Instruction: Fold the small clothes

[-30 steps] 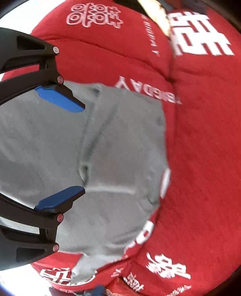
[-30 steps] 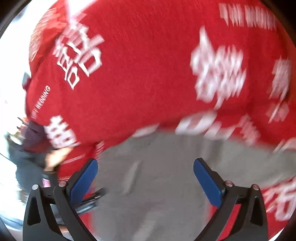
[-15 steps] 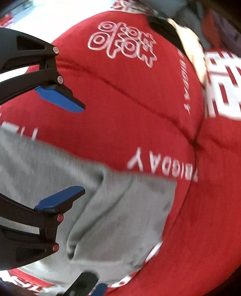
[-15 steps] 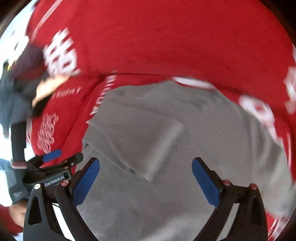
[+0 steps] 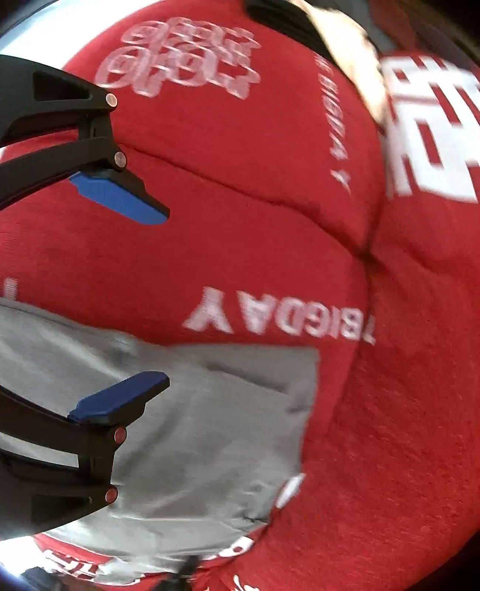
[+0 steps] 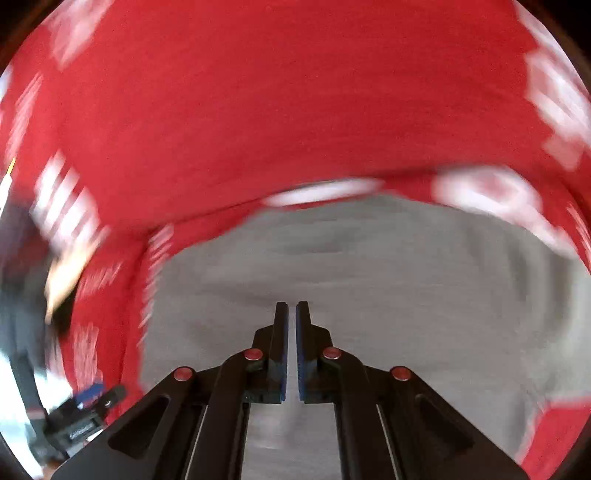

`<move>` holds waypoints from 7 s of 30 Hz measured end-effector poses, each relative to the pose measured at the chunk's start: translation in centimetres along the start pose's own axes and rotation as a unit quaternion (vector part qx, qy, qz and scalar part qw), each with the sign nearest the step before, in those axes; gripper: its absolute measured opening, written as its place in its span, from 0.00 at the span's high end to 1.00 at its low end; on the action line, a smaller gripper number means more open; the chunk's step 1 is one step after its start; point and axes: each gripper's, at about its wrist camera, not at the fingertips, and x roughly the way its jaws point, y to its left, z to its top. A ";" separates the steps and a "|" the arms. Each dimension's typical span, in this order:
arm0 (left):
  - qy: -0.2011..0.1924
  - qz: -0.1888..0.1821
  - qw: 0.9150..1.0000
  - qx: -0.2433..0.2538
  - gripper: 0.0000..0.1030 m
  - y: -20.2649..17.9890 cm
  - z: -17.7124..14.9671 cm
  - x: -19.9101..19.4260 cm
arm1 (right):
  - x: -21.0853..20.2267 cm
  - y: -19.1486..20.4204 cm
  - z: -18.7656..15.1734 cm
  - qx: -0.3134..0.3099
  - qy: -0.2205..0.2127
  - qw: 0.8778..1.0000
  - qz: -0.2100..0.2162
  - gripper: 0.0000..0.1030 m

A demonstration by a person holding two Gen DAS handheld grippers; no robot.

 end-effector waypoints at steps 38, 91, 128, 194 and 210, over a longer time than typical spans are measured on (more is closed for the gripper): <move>0.061 -0.099 0.992 0.056 0.86 -4.5 8.9 4.6 | -0.1 -11.5 -9.0 0.282 0.068 0.935 0.205 0.35; 0.075 -0.026 0.996 -0.028 0.99 2.0 1.6 -6.0 | 4.4 -0.5 -13.7 0.220 0.170 0.892 0.355 0.19; 0.034 0.017 0.998 -0.055 0.00 5.2 -0.8 -2.2 | 7.7 4.2 -12.5 0.223 0.156 0.910 0.312 0.27; 0.082 -0.015 0.983 0.165 0.00 -23.5 -7.1 4.2 | -11.6 -31.3 -13.8 0.271 0.035 0.961 0.041 0.41; 0.079 -0.044 0.971 0.221 0.00 -35.6 -9.7 2.1 | -17.3 -47.9 -18.4 0.435 -0.089 0.894 0.056 0.41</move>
